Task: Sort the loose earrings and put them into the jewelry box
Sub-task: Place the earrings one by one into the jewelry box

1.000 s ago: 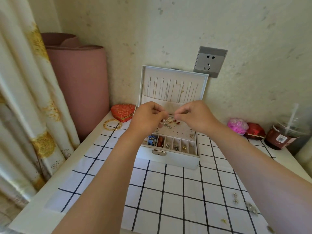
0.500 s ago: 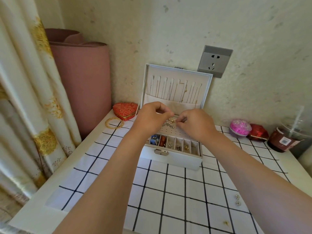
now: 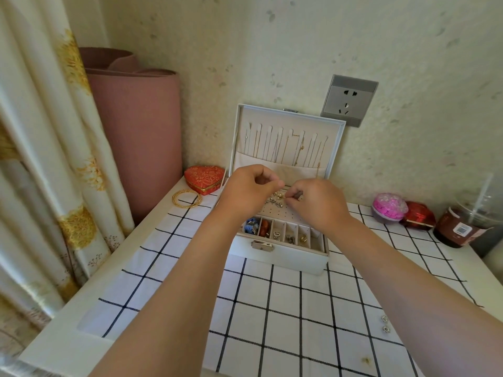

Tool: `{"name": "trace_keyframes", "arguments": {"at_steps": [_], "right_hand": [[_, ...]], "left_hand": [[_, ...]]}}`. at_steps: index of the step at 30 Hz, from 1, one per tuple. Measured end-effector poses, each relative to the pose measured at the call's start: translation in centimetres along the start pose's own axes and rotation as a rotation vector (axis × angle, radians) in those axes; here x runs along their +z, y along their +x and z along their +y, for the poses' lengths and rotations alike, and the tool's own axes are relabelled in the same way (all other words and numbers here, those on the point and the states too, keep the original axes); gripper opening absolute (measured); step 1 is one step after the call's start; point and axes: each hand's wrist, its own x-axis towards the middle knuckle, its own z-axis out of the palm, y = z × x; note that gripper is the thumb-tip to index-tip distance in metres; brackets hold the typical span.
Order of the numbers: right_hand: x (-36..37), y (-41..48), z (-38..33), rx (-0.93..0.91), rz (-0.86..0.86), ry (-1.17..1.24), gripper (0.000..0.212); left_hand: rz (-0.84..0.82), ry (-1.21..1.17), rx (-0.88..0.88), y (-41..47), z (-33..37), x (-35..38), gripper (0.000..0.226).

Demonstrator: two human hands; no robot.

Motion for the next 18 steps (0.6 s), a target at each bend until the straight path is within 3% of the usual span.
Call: {"name": "trace_keyframes", "arguments": {"at_steps": [5, 9, 18], "right_hand": [[-0.3, 0.0, 0.0, -0.016, -0.024, 0.006, 0.009], [-1.0, 0.4, 0.7, -0.038, -0.168, 0.057, 0.012], [-4.7, 0.5, 0.7, 0.077, -0.132, 0.591, 0.022]], "left_hand": [[-0.002, -0.022, -0.005, -0.1, 0.0, 0.0, 0.005], [-0.025, -0.035, -0.028, -0.2, 0.1, -0.1, 0.004], [-0.021, -0.275, -0.198, -0.8, 1.2, 0.3, 0.005]]}}
